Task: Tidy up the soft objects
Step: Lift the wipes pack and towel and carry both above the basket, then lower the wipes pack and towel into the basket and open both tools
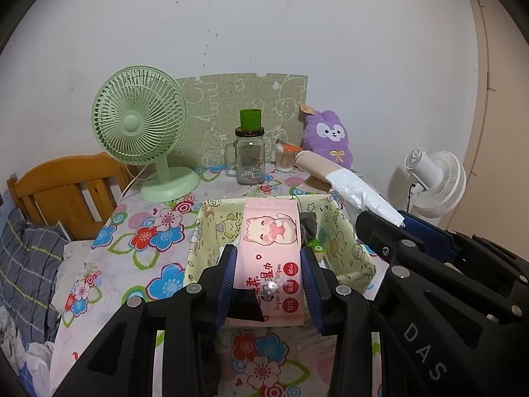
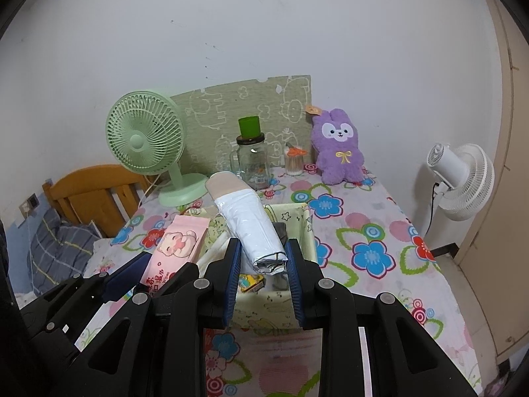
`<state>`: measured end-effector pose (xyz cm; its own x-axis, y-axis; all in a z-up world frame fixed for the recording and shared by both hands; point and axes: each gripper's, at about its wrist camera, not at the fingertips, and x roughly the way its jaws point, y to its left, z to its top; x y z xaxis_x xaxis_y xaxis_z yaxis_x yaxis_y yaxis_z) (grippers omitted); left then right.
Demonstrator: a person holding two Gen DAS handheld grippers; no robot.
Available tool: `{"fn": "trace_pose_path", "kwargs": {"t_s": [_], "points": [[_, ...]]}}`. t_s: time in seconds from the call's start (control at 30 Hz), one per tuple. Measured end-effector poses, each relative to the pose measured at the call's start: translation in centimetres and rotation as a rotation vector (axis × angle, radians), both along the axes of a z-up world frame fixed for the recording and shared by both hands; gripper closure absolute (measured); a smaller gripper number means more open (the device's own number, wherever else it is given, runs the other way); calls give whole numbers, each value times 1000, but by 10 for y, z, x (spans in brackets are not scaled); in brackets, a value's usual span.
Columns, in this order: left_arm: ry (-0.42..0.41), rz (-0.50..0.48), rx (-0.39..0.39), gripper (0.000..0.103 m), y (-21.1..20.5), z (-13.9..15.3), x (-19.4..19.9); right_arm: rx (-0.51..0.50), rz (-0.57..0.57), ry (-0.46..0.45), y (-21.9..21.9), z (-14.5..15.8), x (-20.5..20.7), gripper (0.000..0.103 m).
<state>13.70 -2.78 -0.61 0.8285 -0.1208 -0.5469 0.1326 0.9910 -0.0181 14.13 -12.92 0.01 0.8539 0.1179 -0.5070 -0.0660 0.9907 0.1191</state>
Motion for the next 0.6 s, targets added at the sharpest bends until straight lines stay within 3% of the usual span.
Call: {"fn": "trace_pose_path", "kwargs": {"t_s": [0.6], "points": [[17, 3, -12, 64, -6, -15, 51, 5, -1, 15, -8, -15, 55, 73]]}}
